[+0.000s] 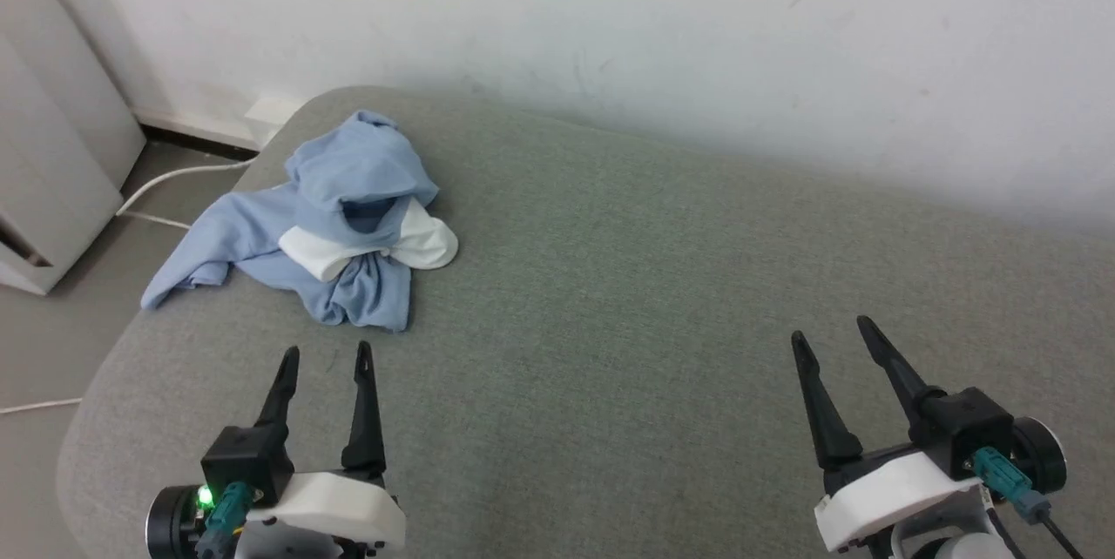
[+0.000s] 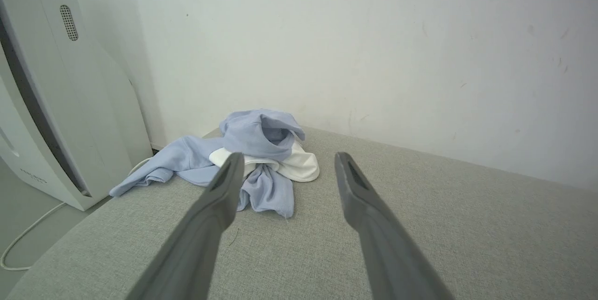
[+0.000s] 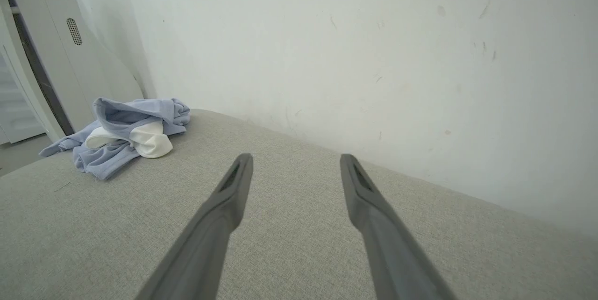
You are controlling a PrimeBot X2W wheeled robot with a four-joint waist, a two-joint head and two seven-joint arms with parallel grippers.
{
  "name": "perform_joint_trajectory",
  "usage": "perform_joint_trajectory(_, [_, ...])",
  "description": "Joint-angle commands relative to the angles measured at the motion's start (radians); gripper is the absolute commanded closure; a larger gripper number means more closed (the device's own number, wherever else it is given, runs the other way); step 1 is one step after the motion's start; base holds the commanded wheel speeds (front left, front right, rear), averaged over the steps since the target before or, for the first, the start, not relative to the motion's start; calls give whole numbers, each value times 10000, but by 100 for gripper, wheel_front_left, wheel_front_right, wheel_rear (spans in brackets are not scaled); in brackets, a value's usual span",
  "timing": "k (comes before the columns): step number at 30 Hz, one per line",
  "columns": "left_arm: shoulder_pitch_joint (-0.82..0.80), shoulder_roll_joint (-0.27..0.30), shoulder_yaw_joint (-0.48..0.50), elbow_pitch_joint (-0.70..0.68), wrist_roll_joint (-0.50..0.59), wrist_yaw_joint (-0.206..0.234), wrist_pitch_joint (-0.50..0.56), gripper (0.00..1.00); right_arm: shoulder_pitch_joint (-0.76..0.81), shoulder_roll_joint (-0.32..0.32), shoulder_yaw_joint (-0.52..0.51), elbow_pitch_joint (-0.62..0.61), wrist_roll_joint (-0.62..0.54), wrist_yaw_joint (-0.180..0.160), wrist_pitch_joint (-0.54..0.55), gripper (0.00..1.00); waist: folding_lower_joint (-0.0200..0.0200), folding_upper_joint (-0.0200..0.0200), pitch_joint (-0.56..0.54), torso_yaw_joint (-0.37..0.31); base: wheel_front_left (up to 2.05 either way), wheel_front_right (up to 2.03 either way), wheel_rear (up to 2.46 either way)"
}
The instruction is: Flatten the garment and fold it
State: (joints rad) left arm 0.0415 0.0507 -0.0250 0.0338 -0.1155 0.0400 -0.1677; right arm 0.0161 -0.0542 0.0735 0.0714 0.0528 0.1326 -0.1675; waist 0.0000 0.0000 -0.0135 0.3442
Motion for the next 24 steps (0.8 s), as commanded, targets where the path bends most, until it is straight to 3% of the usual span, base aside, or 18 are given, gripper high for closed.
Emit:
perform_joint_trajectory(1, [127, -4, -31, 37, -82, 67, -108, 0, -35, 25, 47, 51, 42, -13, -112, 0, 0, 0, 33, 178, 0, 0, 0])
perform_joint_trajectory(24, [244, -4, -48, 116, -361, 157, -589, 0, -88, 34, 265, 444, 249, -16, -592, 0, 0, 0, 18, 1227, 0, 0, 0])
